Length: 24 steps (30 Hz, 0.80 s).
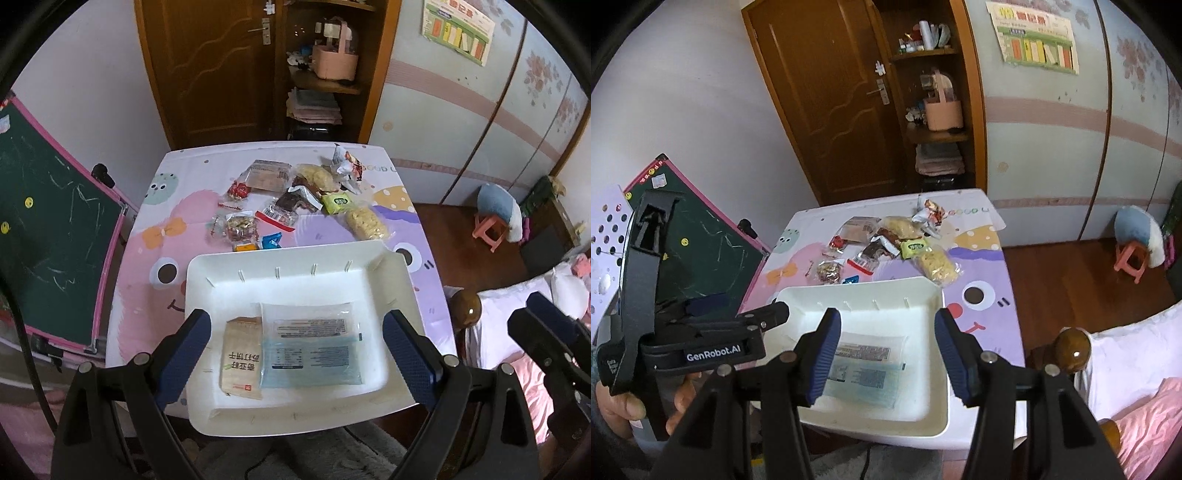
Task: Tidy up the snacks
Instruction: 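Lift both grippers out of the tray toward the snack pile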
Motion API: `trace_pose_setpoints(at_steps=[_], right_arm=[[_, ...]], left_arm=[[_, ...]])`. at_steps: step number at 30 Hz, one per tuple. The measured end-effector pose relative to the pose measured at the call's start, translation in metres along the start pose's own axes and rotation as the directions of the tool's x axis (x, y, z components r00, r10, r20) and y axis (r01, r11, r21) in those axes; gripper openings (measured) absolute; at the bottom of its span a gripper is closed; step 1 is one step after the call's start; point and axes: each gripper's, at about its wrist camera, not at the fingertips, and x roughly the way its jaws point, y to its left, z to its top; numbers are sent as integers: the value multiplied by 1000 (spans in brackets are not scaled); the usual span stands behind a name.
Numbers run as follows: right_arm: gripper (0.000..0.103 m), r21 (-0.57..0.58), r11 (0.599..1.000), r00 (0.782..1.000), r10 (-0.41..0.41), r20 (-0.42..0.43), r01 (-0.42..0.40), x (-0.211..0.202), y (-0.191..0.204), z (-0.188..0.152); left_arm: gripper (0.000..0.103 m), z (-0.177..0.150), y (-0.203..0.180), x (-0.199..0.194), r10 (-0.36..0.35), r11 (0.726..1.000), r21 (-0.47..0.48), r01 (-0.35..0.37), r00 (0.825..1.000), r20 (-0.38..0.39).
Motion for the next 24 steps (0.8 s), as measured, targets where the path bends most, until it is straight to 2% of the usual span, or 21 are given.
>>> trace_pose_setpoints(at_steps=[8,12,16,24], right_arm=[[54,-29,1000,1000,6,-2,-6,3,-8,9],[62,-48,999,1000,13,13,-13,2,-10,11],[62,-43,999,1000,20,24,-19,3,-15,18],[62,-42,999,998,2,64,1,5,-24,39]], left_arm=[[94,4,-2,-5,29,998,-60,-28,999,22],[94,5,-6,-10,47,997,-63,-45,998,36],[94,8,-8,-17,65,996,-67,-61,996,55],[94,35,4,-34,93,991,-106,-80,987,130]])
